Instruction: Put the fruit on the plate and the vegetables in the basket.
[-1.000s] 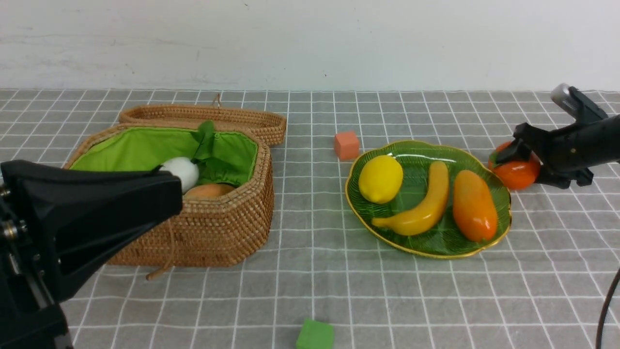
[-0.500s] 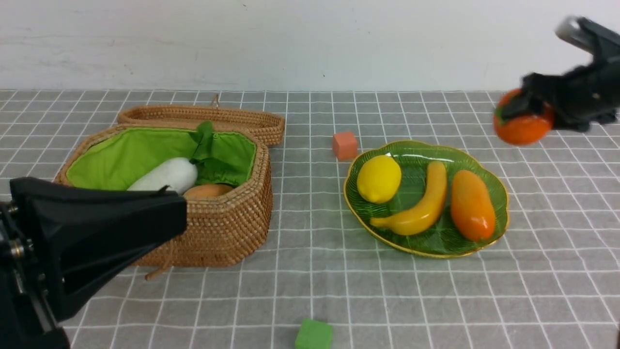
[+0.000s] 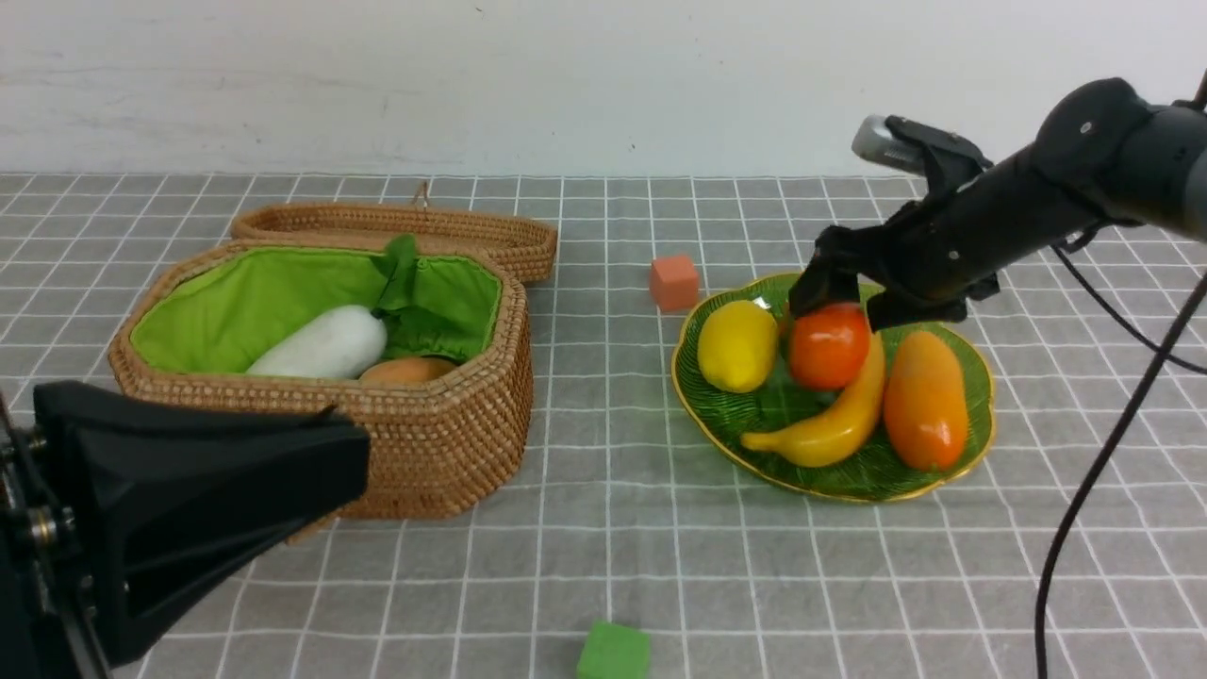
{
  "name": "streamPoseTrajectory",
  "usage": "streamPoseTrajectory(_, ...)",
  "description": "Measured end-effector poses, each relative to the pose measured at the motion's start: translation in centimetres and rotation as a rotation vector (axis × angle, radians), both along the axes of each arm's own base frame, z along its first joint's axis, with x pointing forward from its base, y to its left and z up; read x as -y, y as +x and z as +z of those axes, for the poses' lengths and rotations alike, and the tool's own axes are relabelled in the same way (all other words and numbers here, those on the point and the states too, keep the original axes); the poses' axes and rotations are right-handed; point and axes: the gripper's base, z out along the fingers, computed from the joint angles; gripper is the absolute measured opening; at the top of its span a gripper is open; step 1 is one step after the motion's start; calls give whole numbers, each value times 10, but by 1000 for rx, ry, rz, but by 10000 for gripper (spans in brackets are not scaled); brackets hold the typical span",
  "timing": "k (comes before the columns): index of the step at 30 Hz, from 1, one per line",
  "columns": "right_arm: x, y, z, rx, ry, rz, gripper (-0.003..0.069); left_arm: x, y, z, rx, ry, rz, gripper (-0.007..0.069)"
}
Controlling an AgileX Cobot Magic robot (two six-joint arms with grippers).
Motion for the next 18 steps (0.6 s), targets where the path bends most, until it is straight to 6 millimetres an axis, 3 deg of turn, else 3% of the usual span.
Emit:
streamPoseTrajectory(3, 2, -20, 39, 23, -32, 49, 648, 0, 0, -1, 3, 12, -1, -13)
streamPoseTrajectory(4, 2, -20, 39, 23, -37, 49, 644, 0, 0, -1, 3, 12, -1, -13)
streamPoseTrajectory(7, 10, -59, 90, 13, -124, 107, 520, -1, 2, 1, 30, 5, 18, -13)
streamPoseTrajectory(8, 10, -62, 93, 13, -122, 109, 520, -1, 2, 2, 33, 3, 20, -13)
streamPoseTrajectory(9, 16, -86, 119, 12, -176, 120, 407, -2, 2, 3, 44, -3, 26, -13)
streamPoseTrajectory(10, 16, -89, 121, 12, -175, 120, 407, -2, 1, 3, 46, -4, 26, -13)
streamPoseTrajectory(11, 19, -101, 131, 13, -195, 118, 344, -4, 0, 2, 52, -8, 29, -13)
streamPoseTrajectory(12, 25, -134, 152, 17, -217, 106, 232, -9, -7, -3, 67, -21, 36, -13)
streamPoseTrajectory(14, 29, -160, 162, 17, -230, 89, 145, -15, -15, -14, 77, -32, 45, -13)
streamPoseTrajectory(18, 41, -237, 169, 46, -259, 40, 15, -31, -30, -50, 101, -106, 108, -13)
